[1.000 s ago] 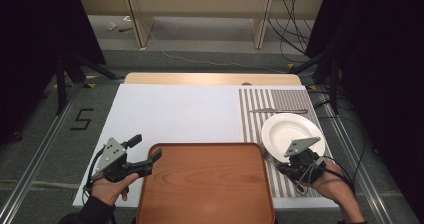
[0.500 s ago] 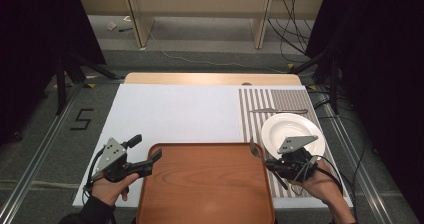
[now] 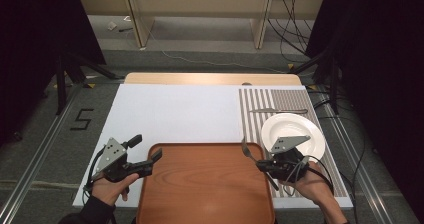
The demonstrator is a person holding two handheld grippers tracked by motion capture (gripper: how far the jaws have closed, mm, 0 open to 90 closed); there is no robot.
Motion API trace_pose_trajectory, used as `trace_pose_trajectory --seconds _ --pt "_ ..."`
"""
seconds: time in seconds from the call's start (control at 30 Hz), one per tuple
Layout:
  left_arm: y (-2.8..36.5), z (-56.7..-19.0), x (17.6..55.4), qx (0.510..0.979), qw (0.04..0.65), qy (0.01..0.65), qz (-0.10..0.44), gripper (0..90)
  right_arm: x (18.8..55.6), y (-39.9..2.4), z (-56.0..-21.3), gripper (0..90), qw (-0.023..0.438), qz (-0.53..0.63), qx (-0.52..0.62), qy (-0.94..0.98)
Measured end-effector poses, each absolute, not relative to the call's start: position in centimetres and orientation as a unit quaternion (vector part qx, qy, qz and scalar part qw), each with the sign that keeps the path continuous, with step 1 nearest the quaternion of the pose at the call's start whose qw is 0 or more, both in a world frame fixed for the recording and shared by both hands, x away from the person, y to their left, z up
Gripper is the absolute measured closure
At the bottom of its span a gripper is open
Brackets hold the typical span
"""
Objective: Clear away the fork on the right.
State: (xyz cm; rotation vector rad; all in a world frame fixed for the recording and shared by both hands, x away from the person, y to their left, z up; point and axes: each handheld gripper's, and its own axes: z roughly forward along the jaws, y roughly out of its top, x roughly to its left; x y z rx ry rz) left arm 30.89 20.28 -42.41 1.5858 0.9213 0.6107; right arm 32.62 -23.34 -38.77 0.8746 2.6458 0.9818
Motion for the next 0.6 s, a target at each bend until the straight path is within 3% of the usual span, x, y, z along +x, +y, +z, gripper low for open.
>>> trace_pose_trajectory --seconds 0.6 --pt "20.3 -42.4 30.9 0.675 0.569 0.392 0.261 16.7 32.4 -21.1 -39.6 85.2 0.066 0.332 0.295 0.894"
